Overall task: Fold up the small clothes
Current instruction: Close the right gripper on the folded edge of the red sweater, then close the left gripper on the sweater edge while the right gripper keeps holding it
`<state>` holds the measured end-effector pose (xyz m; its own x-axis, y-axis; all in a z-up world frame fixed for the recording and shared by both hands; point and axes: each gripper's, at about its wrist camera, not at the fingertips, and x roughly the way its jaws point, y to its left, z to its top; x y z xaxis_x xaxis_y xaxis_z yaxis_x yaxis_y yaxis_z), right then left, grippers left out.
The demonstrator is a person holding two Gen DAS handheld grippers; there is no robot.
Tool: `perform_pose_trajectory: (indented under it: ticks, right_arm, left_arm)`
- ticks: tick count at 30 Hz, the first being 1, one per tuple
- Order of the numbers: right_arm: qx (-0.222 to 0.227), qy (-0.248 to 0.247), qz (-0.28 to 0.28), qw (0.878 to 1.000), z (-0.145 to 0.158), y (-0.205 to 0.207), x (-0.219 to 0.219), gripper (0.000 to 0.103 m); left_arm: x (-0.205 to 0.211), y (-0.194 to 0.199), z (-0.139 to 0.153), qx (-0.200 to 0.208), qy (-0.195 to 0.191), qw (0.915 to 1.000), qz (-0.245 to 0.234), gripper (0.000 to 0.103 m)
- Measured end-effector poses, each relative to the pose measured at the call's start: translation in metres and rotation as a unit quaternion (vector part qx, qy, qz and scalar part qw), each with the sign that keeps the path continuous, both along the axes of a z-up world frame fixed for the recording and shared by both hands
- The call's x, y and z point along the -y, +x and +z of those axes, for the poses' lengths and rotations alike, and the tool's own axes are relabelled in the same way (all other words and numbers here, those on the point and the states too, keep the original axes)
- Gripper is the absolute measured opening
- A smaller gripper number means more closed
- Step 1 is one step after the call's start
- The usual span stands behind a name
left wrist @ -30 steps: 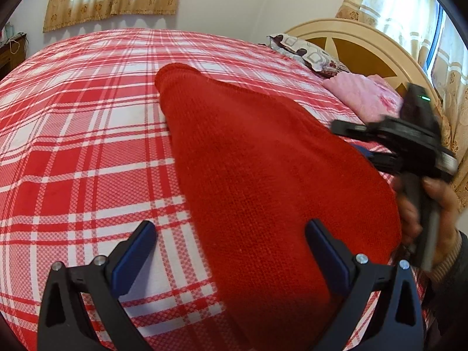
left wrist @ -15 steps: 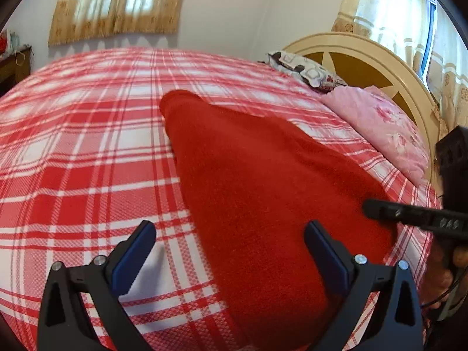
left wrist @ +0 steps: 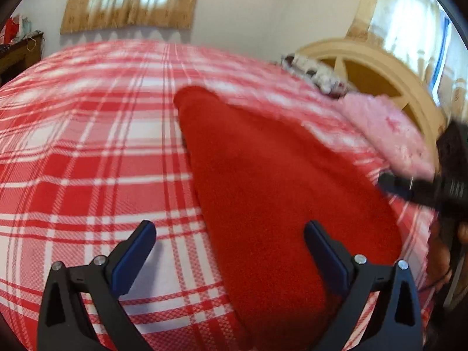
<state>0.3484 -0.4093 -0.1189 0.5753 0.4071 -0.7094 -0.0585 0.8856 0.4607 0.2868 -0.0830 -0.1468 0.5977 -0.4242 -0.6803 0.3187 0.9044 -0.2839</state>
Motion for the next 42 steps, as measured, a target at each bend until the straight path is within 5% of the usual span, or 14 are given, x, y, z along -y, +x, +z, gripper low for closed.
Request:
perform_pose_trajectory:
  ticks: [3, 13, 15, 24, 31, 42]
  right_arm:
    - [-0.025, 0.036, 0.01, 0.999, -0.021, 0.027, 0.0, 0.062]
    - [-0.01, 0.072, 0.041, 0.997, -0.037, 0.056, -0.009, 0.061]
    - [-0.011, 0.088, 0.057, 0.994, -0.041, 0.06, -0.012, 0.045]
    - [-0.009, 0.113, 0.052, 0.992, -0.052, 0.061, -0.007, 0.035]
    - [-0.001, 0.112, 0.054, 0.992, -0.053, 0.055, -0.005, 0.032]
    - [0.034, 0.089, 0.063, 0.993, -0.04, 0.042, -0.011, 0.027]
  left_arm:
    - [0.008, 0.005, -0.005, -0.014, 0.016, 0.9998, -0.007, 0.103]
    - [0.008, 0.004, -0.007, -0.024, -0.003, 0.9996, -0.014, 0.103]
    - [0.007, 0.004, -0.007, -0.023, -0.002, 0.9996, -0.016, 0.103]
    - [0.012, 0.003, -0.006, -0.02, 0.004, 0.9996, -0.02, 0.102]
    - [0.022, -0.002, -0.001, -0.007, -0.002, 0.9986, -0.053, 0.072]
    - [0.035, -0.015, 0.012, 0.015, 0.054, 0.9974, -0.046, 0.05]
